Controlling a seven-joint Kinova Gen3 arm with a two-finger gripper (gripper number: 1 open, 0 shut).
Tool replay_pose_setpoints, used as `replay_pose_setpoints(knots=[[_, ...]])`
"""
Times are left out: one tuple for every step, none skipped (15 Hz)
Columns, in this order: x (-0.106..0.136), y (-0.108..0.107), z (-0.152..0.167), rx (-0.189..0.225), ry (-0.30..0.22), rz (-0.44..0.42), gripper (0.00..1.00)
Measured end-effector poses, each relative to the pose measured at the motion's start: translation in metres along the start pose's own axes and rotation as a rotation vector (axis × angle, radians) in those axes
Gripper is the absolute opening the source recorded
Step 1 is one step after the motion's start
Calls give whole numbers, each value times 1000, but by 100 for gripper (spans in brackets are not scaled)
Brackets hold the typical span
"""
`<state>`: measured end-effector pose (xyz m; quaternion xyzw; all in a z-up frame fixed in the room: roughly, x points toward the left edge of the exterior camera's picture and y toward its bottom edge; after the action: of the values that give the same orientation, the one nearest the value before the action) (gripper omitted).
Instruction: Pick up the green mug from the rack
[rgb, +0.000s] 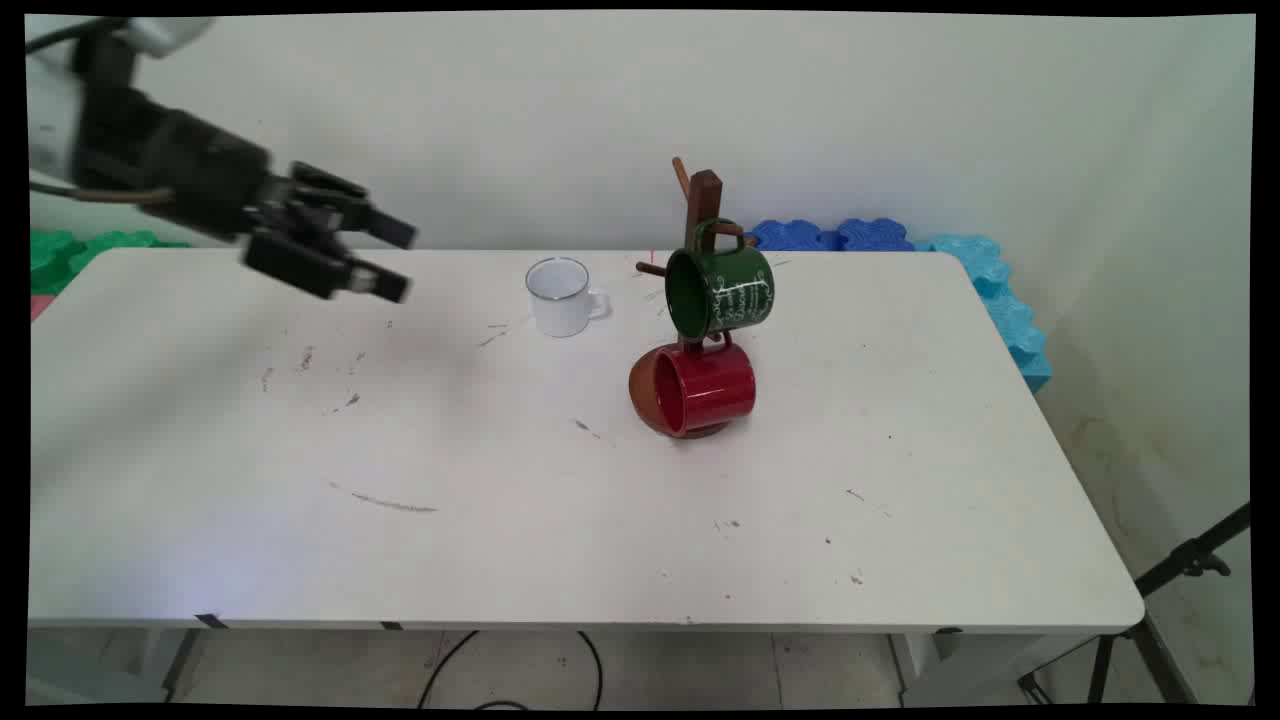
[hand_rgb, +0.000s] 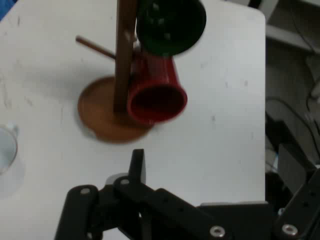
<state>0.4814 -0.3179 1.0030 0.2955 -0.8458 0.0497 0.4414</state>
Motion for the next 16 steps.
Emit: replay_pose_setpoints(knots=[[10,8,13,6,2,-14,100],[18,15,26,12,1,-30,100],[25,22,38,17,0,-43,100],[32,30,54,24,-4,-59,100],[36,35,64,30,-5,-68,100],[39,40,74,37,-7,-75,100],[43,45,87,45,-8,-86,100],[47,50,99,51,-10,-96,100],[51,56,115,61,-11,-108,100],[54,60,127,67,-8,-116,100],[57,62,135,70,-6,-120,100],[60,65,146,75,-1,-127,100],[63,68,156,80,4,-133,100],[66,71,168,84,8,-140,100],[68,74,178,89,14,-145,100],[70,77,187,93,19,-150,100]])
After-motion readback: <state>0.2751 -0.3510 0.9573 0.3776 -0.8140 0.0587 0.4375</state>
